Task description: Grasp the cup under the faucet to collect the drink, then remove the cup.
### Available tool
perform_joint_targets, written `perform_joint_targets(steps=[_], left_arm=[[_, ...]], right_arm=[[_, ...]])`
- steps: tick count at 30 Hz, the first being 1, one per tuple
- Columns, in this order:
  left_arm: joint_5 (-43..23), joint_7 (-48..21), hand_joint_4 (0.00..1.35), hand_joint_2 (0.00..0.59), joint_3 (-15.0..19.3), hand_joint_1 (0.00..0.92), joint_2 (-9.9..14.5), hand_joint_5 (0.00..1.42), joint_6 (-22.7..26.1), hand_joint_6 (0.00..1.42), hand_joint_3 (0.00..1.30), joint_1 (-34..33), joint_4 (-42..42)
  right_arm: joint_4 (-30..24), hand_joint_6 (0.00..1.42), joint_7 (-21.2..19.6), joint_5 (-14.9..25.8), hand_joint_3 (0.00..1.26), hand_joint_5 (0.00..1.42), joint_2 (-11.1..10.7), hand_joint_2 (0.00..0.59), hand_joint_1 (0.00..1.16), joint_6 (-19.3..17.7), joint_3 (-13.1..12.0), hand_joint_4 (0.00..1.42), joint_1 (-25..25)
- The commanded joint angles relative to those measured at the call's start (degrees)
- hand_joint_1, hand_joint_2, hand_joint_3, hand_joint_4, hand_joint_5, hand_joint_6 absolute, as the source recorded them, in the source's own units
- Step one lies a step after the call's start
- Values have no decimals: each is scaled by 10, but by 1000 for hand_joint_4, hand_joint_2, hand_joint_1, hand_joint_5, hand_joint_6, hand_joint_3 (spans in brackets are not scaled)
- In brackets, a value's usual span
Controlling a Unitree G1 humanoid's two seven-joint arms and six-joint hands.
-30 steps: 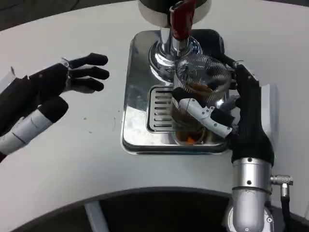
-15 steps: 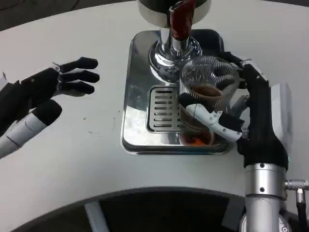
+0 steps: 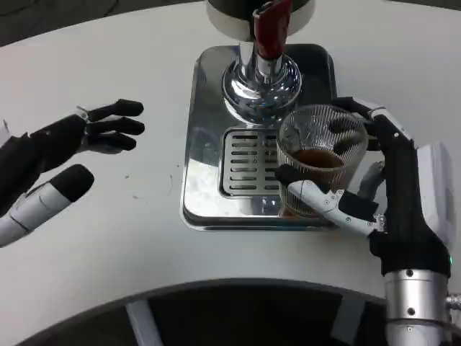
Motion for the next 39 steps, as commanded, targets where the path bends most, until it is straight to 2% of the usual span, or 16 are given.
perform_joint_targets(steps=[1, 9, 19, 26, 34, 39], left_arm=[[19, 9, 256, 117, 5, 0, 17, 300, -25, 275, 232, 21, 5], [51, 24, 214, 117, 6, 0, 29, 241, -41, 210, 223, 40, 7], [117, 34, 57, 116, -5, 0, 62, 94, -53, 115, 129, 68, -17], [120, 36, 41, 116, -4, 0, 67, 84, -49, 100, 122, 88, -43], [130, 35, 22, 116, 6, 0, 74, 64, -52, 86, 109, 129, -80], [158, 43, 0, 116, 31, 0, 72, 19, -57, 62, 79, 180, -119]], right_arm=[[-43, 1256, 7, -8, 820, 1202, -3, 163, 878, -17, 9, 978, 22], [-92, 1277, 30, -10, 831, 1217, -6, 155, 878, -18, 15, 990, 58], [-145, 1295, 55, -8, 855, 1231, 3, 149, 895, -18, 28, 1002, 88], [-182, 1302, 81, 4, 856, 1231, 12, 149, 898, -13, 35, 1019, 99], [-206, 1320, 115, 12, 864, 1231, 6, 148, 899, -19, 49, 1020, 120], [-220, 1335, 141, 21, 867, 1231, -1, 143, 902, -24, 62, 1020, 131]])
